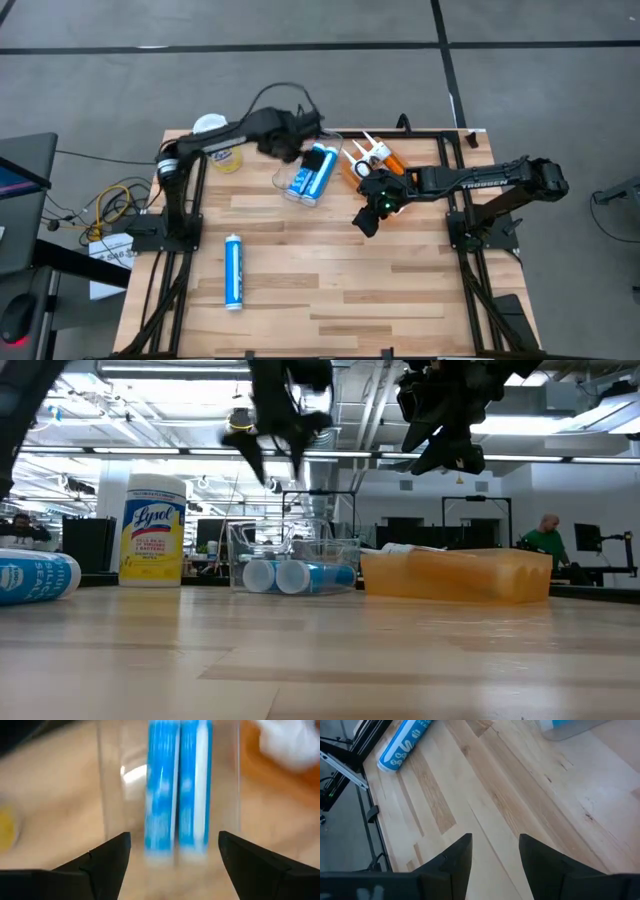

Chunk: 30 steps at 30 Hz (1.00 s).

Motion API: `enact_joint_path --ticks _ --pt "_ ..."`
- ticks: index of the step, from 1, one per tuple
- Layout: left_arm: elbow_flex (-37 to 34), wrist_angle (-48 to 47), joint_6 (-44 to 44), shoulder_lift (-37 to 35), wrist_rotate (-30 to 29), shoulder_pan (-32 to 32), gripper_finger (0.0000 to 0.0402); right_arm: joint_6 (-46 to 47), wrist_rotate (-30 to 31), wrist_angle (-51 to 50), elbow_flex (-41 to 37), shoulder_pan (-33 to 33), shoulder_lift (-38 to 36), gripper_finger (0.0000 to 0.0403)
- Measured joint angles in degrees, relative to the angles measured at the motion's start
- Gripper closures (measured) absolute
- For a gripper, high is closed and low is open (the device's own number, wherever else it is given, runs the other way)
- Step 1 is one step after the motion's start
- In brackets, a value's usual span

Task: Pick & place silicon tubes, Sealant and Lysol wipes
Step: Put the blue sealant into the left transparent bin

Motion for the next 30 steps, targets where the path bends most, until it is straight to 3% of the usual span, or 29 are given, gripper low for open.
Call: enact_joint_path --ticks 5,8,14,19,25,30 --pt "-2.46 -14.86 -11.35 -7.42 -6.18 -11.19 0.0106 -0.45 0.02 0.02 0.00 0.00 -0.02 0.0249" --pt "-7.01 -18.20 -20.95 -11.02 -6.93 -18.37 0.0106 -1.25 0.09 0.01 0.00 0.00 0.00 0.0249" --pt "-21.07 -16.24 -42.40 -16.76 -3.01 -30.63 0.0106 -2.21 0.07 0.04 0.00 0.00 0.00 0.0249" --pt "-31.94 -13.91 -57.72 -18.02 4.06 -39.26 0.0106 -2.29 -0.03 0.04 0.00 0.00 0.00 0.0249" --pt "-42.66 -0.04 -66.91 -17.93 9.78 -45.50 0.0106 -2.27 -0.11 0.04 0.00 0.00 0.00 0.0249" --pt "-49.08 4.00 -71.82 -17.93 12.87 -47.51 0.0106 -2.23 -0.15 0.02 0.00 0.00 0.00 0.0249"
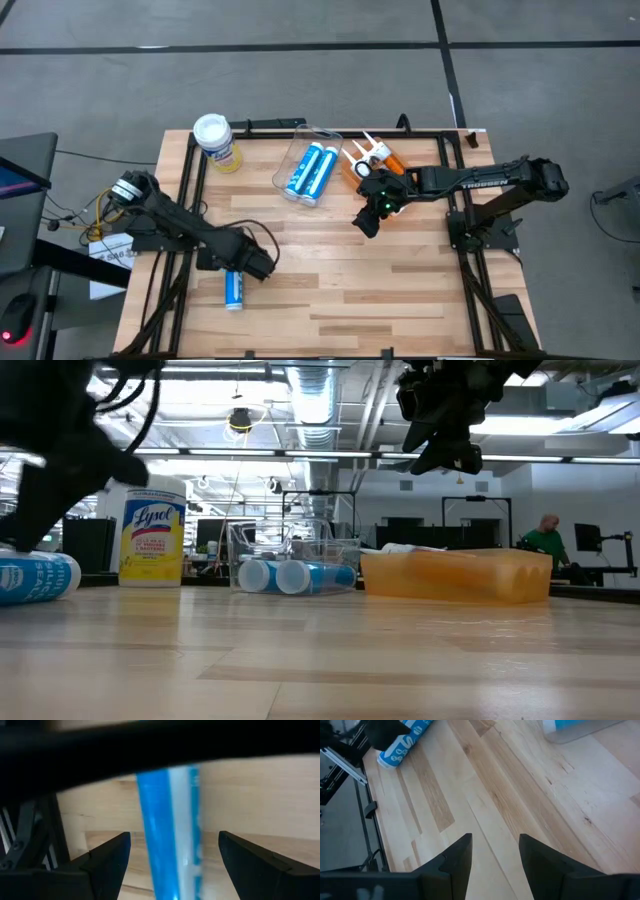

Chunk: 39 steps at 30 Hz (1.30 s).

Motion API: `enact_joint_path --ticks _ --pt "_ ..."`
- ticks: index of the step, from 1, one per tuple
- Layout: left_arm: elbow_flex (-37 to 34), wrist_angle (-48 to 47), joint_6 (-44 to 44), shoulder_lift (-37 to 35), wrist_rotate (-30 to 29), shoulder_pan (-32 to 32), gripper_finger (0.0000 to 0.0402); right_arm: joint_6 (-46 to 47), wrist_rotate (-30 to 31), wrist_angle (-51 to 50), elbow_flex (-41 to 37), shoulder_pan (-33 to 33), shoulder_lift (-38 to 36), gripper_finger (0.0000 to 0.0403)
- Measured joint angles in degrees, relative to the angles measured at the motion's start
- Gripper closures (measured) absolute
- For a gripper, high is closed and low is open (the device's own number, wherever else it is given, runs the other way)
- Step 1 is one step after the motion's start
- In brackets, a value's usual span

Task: Pick & place silicon tubes, Sealant and Lysol wipes
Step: Put the blue sealant into the left transparent bin

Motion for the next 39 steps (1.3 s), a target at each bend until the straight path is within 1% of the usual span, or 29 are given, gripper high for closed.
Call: enact_joint_path --ticks 2,4,10,12,14,16,20,21,24,28,30,33,36,39 --pt "-2.34 1.68 -1.34 0.00 1.28 -0.47 0.0106 0.04 -0.03 0.00 0.00 0.00 0.00 0.0249" --pt "-4.85 5.60 -1.74 0.00 1.93 -0.79 0.0106 0.07 -0.11 -0.02 0.00 0.00 0.00 0.0249" --pt "-14.77 25.83 -5.96 -0.18 1.91 -0.83 0.0106 0.08 -0.11 -0.06 0.00 0.00 -0.01 0.0249" --pt "-16.44 28.39 -7.59 -0.44 2.00 -0.85 0.0106 0.07 -0.11 -0.07 0.00 0.00 0.00 0.0249" --pt "-16.67 28.54 -7.69 -0.50 2.20 -0.84 0.0110 0.09 -0.10 -0.02 0.00 0.00 0.00 0.0249" --pt "-15.94 27.75 -7.54 -0.51 1.94 -0.66 0.0126 0.09 -0.09 -0.04 0.00 0.00 0.00 0.0249" --pt "-13.70 26.84 -6.74 -1.27 -2.74 -0.76 0.0196 0.09 0.07 0.04 0.00 -0.01 -0.02 0.0249" --pt "-13.24 26.68 -6.46 -1.46 -4.60 -0.72 0.0204 0.09 0.07 0.09 0.00 -0.02 -0.02 0.0249" --pt "-10.99 26.66 -5.59 -1.63 -9.56 -0.03 0.0203 0.09 0.08 0.33 0.00 -0.02 -0.02 0.0249" --pt "-6.45 25.37 -0.45 -2.11 -13.23 1.98 0.0203 0.09 0.04 0.39 0.00 -0.02 -0.02 0.0249" --pt "-2.75 23.06 3.63 -2.33 -16.06 3.79 0.0203 0.11 0.02 0.39 0.00 -0.02 -0.02 0.0249" --pt "4.67 18.49 11.25 -2.54 -21.81 7.70 0.0203 0.56 -0.01 0.39 0.00 -0.02 -0.02 0.0249" --pt "12.82 12.46 21.62 -2.60 -26.85 12.73 0.0203 0.57 -0.05 0.39 0.00 0.00 -0.02 0.0249" --pt "18.99 11.97 33.74 -2.60 -31.12 19.90 0.0203 0.59 -0.09 0.39 0.00 0.00 -0.02 0.0249"
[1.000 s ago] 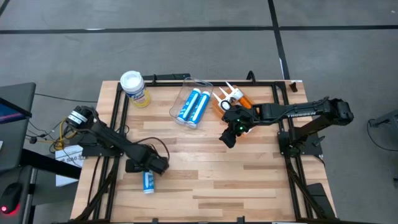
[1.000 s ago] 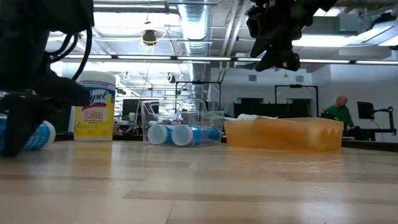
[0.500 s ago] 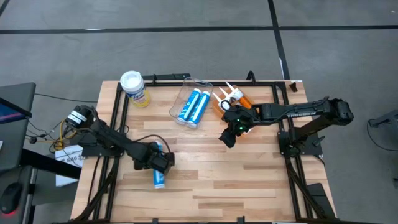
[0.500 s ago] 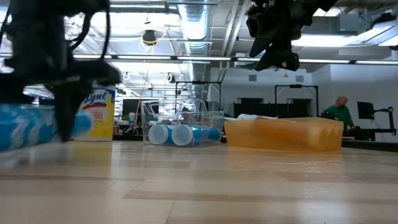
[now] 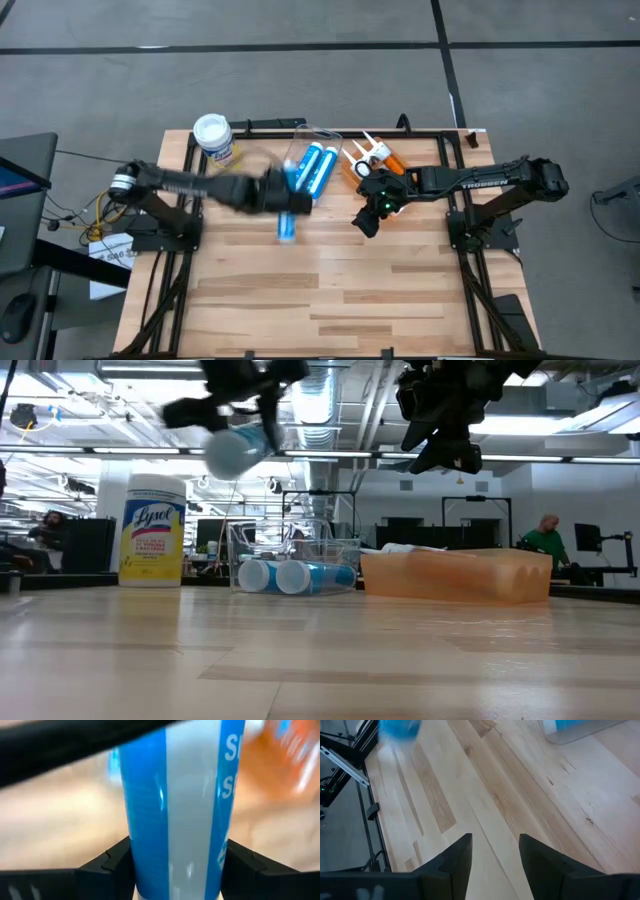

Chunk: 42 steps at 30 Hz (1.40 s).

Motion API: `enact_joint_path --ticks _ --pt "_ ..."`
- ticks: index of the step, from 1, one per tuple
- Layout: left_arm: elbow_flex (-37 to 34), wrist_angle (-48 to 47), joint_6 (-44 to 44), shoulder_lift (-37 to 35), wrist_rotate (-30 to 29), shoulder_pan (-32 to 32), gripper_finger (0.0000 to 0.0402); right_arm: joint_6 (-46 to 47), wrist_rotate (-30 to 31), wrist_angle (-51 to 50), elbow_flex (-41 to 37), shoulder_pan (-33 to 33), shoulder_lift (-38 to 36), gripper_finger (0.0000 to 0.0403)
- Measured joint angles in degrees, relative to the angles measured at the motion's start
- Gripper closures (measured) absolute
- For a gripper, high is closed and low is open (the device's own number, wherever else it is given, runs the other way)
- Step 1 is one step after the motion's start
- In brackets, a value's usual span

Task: Pick & place silicon tubes, Sealant and Lysol wipes
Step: Put the blue sealant into the left transparent bin

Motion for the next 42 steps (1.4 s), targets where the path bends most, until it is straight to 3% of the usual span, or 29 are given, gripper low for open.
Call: enact_joint_path --ticks 5,10,14,19,26,33,42 --pt "5.67 4.47 18.59 0.28 -0.55 14.74 0.0203 0.02 0.00 0.00 0.00 0.00 0.00 0.0249" --pt "6.35 14.57 29.64 2.04 7.30 26.97 0.0203 0.04 0.00 -0.01 0.00 0.00 0.00 0.0249" --pt "6.35 19.49 33.90 5.63 13.20 32.07 0.0203 0.07 -0.02 -0.25 0.00 0.00 0.00 0.0249" --pt "6.40 21.88 37.41 11.43 16.88 34.60 0.0203 0.40 0.00 -0.55 0.00 0.00 0.00 0.0249" --pt "11.89 21.51 42.15 20.52 21.18 35.37 0.0203 1.53 0.02 -0.52 0.00 0.00 0.00 0.0249" --pt "18.43 11.69 46.16 27.80 21.85 35.05 0.0203 2.97 0.02 -0.52 0.00 0.00 0.00 0.0249" --pt "18.67 5.74 46.60 29.85 22.60 34.76 0.0203 2.73 0.35 -0.46 0.00 -0.38 0.00 0.0249"
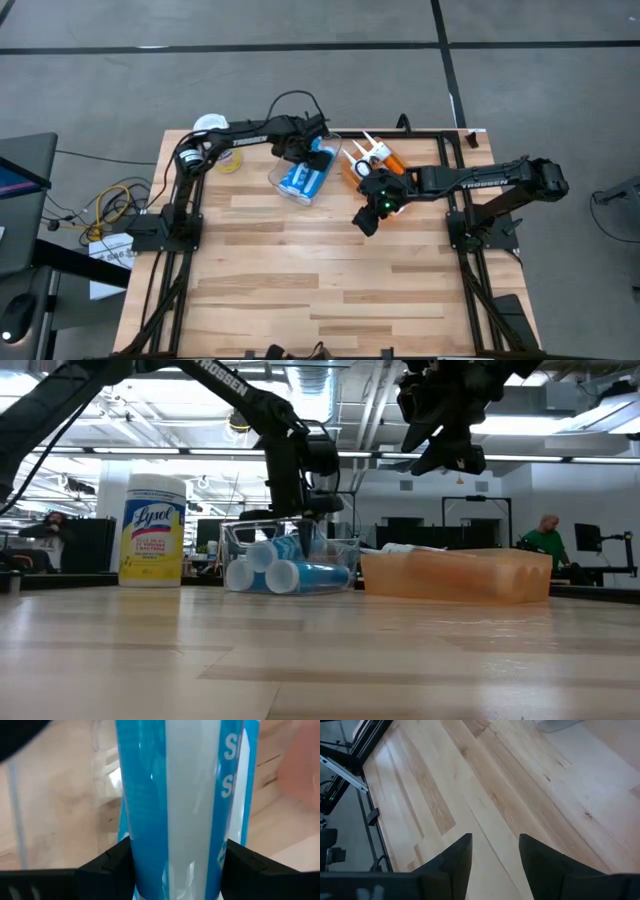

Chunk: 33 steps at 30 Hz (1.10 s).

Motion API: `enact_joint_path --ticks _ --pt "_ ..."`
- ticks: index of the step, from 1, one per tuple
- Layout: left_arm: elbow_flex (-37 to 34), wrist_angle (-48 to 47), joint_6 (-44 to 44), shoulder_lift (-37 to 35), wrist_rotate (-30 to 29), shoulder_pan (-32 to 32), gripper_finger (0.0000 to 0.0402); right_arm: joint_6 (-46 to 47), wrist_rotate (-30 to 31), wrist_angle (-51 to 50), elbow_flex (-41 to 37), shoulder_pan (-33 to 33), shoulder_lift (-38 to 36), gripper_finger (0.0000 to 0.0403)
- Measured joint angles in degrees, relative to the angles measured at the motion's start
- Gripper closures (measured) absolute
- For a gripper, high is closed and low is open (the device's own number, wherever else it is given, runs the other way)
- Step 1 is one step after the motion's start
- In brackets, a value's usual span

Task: Pick & place silicon tubes, Sealant and Lysol wipes
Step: Put the blue sealant into the left transparent bin, then return to Home Position

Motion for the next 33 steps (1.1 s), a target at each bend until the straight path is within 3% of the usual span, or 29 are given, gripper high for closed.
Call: enact_joint_path --ticks 3,12,16,20,26,33 --pt "0.00 -0.11 -0.22 0.27 1.07 -0.04 0.0197 -0.08 0.02 0.00 0.00 -0.43 0.00 0.0249" --pt "0.11 1.06 -0.28 0.49 3.59 -0.12 0.0096 -0.15 -0.02 0.00 0.00 -1.15 0.00 0.0249" --pt "1.04 -0.20 -0.40 0.55 3.59 -0.08 0.0082 -0.25 -0.03 0.01 0.00 -1.03 0.00 0.0249" --pt "6.87 -5.16 -0.36 -0.19 3.32 -0.53 0.0080 -3.87 -0.11 0.04 0.00 -1.96 -0.34 0.0249" --pt "10.56 -6.44 4.51 -10.50 -4.35 -4.38 0.0079 -11.38 -0.22 -0.07 0.00 -5.85 -4.57 0.0249" --pt "9.55 -7.59 9.82 -26.67 -14.44 -13.14 0.0078 -21.89 -0.22 -2.02 0.02 -11.44 -17.13 0.0249"
